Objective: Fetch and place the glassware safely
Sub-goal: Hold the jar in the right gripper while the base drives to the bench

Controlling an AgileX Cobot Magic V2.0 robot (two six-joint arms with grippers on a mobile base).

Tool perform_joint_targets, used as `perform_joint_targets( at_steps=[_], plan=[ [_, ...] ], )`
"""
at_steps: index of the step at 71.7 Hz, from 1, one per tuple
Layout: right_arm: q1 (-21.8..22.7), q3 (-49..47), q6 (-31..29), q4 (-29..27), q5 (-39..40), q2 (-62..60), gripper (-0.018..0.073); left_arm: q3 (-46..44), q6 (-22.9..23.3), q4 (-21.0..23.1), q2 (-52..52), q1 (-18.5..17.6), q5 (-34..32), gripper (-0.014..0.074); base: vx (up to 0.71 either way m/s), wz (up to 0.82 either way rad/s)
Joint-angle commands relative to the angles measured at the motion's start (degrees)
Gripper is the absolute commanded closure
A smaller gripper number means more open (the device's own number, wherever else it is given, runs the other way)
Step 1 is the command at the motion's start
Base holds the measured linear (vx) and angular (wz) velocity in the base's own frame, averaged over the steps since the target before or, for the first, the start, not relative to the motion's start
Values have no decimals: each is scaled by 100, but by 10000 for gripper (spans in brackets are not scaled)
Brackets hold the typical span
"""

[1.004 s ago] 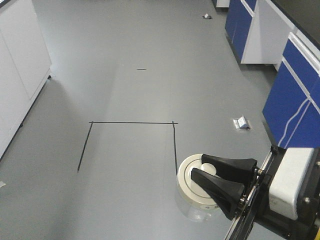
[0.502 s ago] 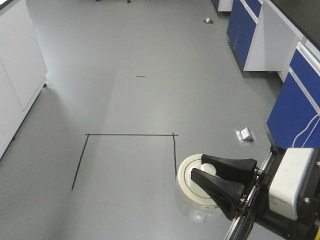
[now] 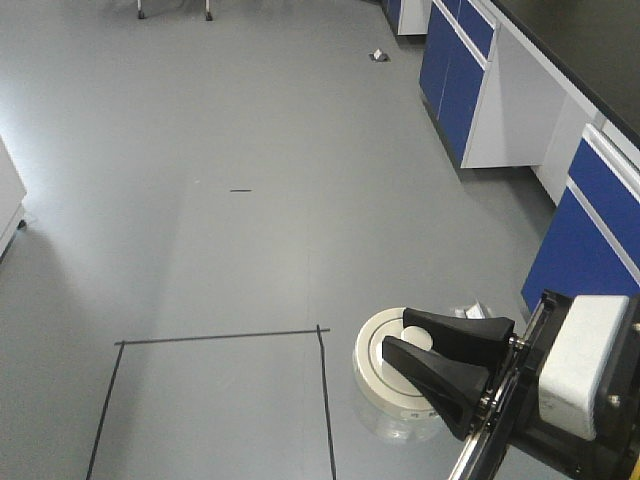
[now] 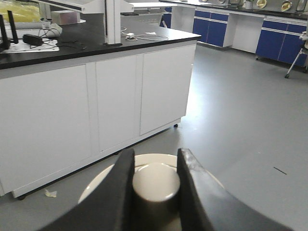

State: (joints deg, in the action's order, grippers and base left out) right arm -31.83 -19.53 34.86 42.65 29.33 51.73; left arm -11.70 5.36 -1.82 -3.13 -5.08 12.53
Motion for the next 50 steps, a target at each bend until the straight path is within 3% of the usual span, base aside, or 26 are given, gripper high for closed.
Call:
perform_joint_targets(
  at_steps=[1, 50],
  plan=[
    [18, -194, -37, -166, 480, -60, 560, -150, 33, 44, -70, -44, -407, 603, 53, -8],
    [18, -194, -37, -167, 475, -60, 560, -150, 33, 44, -70, -44, -407, 603, 62, 8]
  ],
)
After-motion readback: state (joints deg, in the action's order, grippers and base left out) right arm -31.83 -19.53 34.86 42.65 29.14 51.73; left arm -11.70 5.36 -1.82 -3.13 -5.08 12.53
